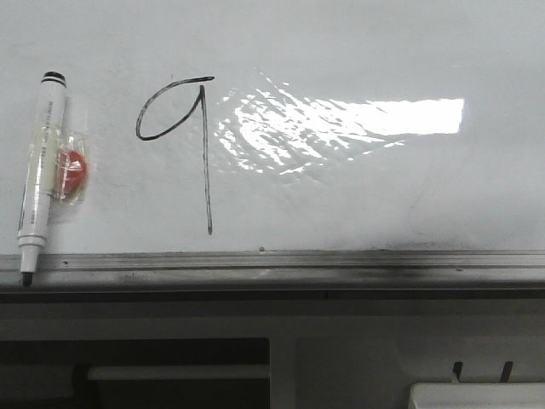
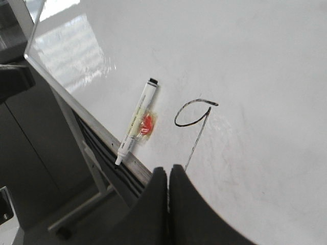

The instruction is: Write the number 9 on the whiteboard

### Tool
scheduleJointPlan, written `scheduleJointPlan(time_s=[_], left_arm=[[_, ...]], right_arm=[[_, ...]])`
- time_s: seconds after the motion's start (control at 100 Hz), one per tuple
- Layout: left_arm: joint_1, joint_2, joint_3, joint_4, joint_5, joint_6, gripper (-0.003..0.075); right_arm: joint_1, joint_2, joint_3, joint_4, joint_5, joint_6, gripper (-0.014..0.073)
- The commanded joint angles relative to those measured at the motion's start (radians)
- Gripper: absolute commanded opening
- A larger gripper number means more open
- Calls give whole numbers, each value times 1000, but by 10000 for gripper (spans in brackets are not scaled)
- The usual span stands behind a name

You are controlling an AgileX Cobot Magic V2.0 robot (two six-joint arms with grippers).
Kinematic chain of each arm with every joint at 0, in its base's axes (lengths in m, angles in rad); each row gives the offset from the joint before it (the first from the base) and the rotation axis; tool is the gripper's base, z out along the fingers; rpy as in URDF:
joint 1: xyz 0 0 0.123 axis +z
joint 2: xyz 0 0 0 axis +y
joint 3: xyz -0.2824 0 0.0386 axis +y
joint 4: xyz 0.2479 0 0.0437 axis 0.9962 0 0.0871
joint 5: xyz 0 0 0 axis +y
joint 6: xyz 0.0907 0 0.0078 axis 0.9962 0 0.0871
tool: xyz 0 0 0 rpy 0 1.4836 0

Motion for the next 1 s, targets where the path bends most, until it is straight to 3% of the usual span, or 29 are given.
scheduleJointPlan(time_s=[0.0, 0.18, 0.37, 0.99], left_arm=[[-1, -42, -1, 14, -26, 40, -20], [-1, -95, 47, 8, -26, 40, -20], [-1, -95, 56, 6, -26, 40, -20], [-1, -95, 56, 2, -28, 40, -20]], right_arm=[[-1, -150, 97, -23, -182, -10, -70], [-1, -403, 277, -27, -194, -10, -70], [-1, -562, 358, -27, -194, -10, -70], [-1, -584, 368, -27, -194, -10, -70]])
